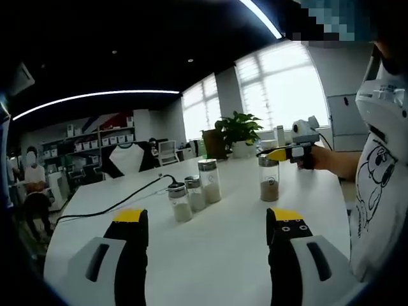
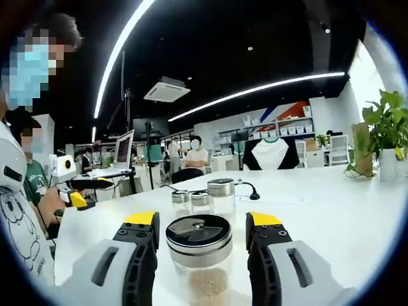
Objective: Rotate the seasoning bottle until the label or dispensing opening points toward the visible target arrow and the bottle remains upright within the marked orientation range
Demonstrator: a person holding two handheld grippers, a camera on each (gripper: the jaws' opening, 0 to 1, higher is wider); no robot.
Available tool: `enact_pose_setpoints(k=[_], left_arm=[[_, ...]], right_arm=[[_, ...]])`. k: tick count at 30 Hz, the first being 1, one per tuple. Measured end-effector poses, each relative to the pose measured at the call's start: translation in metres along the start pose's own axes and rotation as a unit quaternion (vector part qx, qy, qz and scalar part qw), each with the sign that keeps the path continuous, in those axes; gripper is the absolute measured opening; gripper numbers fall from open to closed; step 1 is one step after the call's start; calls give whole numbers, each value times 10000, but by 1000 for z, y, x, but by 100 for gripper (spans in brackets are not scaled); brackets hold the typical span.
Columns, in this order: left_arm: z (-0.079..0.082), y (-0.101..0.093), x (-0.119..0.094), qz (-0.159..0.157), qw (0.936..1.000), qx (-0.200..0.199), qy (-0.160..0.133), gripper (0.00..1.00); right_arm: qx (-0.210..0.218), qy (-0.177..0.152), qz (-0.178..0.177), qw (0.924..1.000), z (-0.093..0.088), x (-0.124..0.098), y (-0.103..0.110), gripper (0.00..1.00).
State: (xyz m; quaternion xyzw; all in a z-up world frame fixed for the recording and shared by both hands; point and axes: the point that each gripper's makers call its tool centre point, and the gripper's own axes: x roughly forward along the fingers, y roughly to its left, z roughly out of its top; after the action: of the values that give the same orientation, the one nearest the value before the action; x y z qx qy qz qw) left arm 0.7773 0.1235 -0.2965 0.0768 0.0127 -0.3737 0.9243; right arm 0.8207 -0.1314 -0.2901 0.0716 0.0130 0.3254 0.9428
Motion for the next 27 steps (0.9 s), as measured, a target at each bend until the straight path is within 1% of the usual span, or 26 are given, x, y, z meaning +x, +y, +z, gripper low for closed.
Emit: enact_pose_setpoints(k=[1,2,5,6,7,9,14,16,17,18,19,20,21,25,27], left_arm=[[-1,0,-1,6,10000,-3,16,80],[-2,-1,-1,5,10000,-21,21,80],[-6,-1,-4,21,10000,-59,60,80],[-8,0,-5,36,9999,-61,74,79],[-9,1,-5,58,9999,-66,76,79],[-9,2,-6,72,9999,-91,66,79],[-8,3,-6,16,9999,-147,-2,79],[-8,3,-5,-24,9998,-177,-12,79],[-7,3,-4,-36,9998,-186,-23,79],[-5,2,-4,-53,9998,-168,-59,79],[-4,1,-3,-63,9998,-165,-73,79],[-3,0,-3,-72,9998,-163,-76,79],[-2,-2,-2,-88,9998,-150,-74,79],[-1,-6,-3,-121,9999,-87,-77,79],[-1,-5,-4,-92,9998,-146,-94,79]], right_arm=[[123,-14,18,9999,0,0,1,54],[134,-8,-4,9999,-1,0,-1,52],[113,-7,17,9999,-2,0,-1,45],[-21,26,90,10000,-4,0,-1,42],[-18,22,126,9999,-4,0,-1,41],[-39,25,164,9999,-6,-1,1,41],[-146,60,448,9989,-6,-2,3,40],[-258,15,725,9970,-7,-3,5,40],[-356,-19,983,9945,-8,-3,7,40],[-319,-49,1065,9938,-7,-3,5,39],[-305,66,1150,9929,-9,-4,6,39],[-349,128,1187,9922,-9,-3,6,39],[-346,184,1296,9908,-10,-3,7,39],[-244,124,1624,9863,-10,-3,8,39],[-164,137,1758,9842,-10,-3,9,39]])
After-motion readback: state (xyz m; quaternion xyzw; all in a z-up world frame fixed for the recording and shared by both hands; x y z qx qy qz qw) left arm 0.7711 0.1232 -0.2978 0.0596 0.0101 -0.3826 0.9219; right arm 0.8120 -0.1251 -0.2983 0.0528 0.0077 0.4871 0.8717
